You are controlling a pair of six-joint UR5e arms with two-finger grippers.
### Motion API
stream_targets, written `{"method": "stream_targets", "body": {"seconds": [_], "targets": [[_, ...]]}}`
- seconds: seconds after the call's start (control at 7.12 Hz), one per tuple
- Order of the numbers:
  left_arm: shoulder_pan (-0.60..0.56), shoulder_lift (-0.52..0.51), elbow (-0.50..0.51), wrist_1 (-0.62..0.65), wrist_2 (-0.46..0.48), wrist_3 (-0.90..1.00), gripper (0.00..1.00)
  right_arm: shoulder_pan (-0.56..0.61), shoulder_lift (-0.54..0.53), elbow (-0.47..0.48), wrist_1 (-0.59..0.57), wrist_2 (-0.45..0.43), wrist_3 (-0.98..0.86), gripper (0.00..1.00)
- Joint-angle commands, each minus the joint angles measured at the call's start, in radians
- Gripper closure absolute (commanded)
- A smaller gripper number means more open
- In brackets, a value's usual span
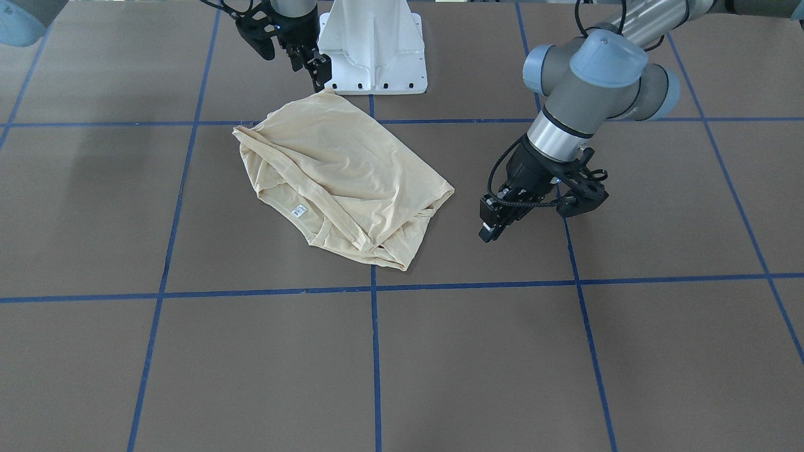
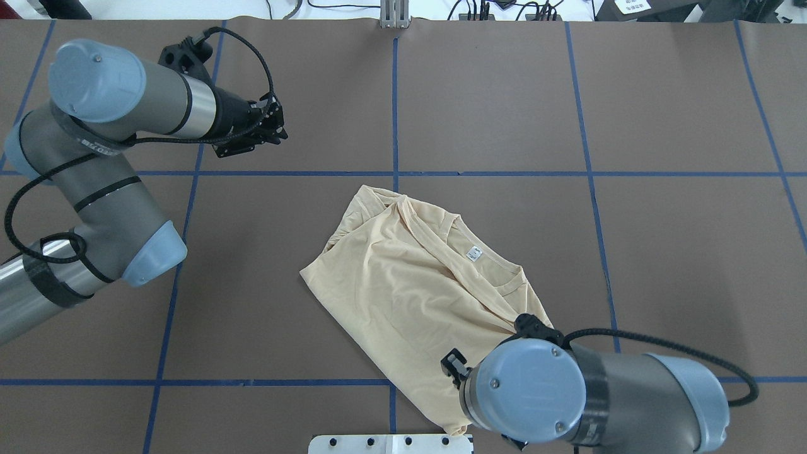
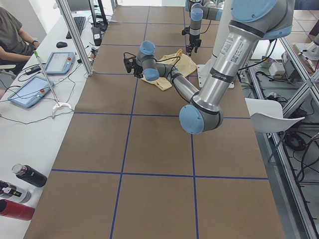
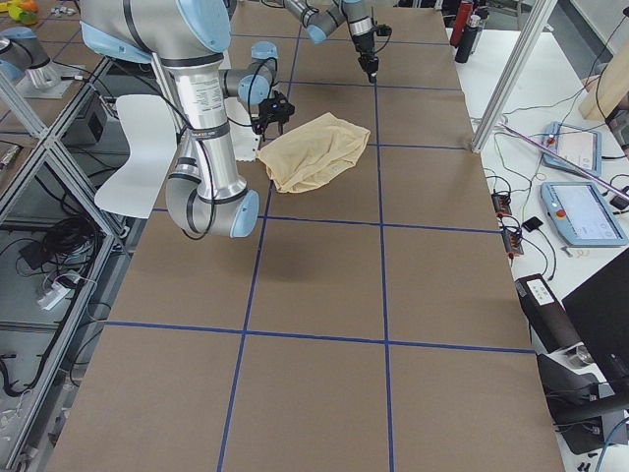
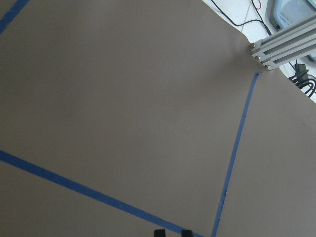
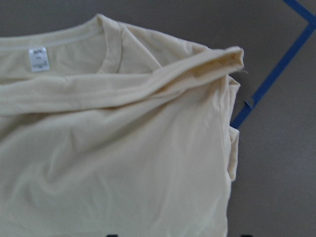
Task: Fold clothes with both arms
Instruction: 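Drag the grasped corner toward the robot, rotating the shirt, with the right gripper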
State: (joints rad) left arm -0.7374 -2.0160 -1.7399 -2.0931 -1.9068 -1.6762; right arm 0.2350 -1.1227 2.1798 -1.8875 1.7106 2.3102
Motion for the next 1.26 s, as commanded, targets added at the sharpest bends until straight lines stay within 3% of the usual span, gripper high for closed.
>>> {"method": "stream_targets", "body": {"seconds": [0.0,0.28,0.42,1.12], "targets": [[0.147,0.06,-0.061,0.078,0.102,-0.061,0.72,0.21,0.003,-0.009,0.007,0.032,-0.164,0.0],[0.316,0.063,-0.064,0.094,0.211,-0.16,0.72,0.395,0.003,-0.078,0.013,0.153,-0.361,0.0],[0.34,0.065,-0.058,0.096,0.241,-0.16,0.72,0.424,0.003,-0.096,0.014,0.168,-0.411,0.0],[0.343,0.057,-0.049,0.173,0.29,-0.128,0.67,0.429,-0.002,-0.138,0.014,0.169,-0.431,0.0]]}}
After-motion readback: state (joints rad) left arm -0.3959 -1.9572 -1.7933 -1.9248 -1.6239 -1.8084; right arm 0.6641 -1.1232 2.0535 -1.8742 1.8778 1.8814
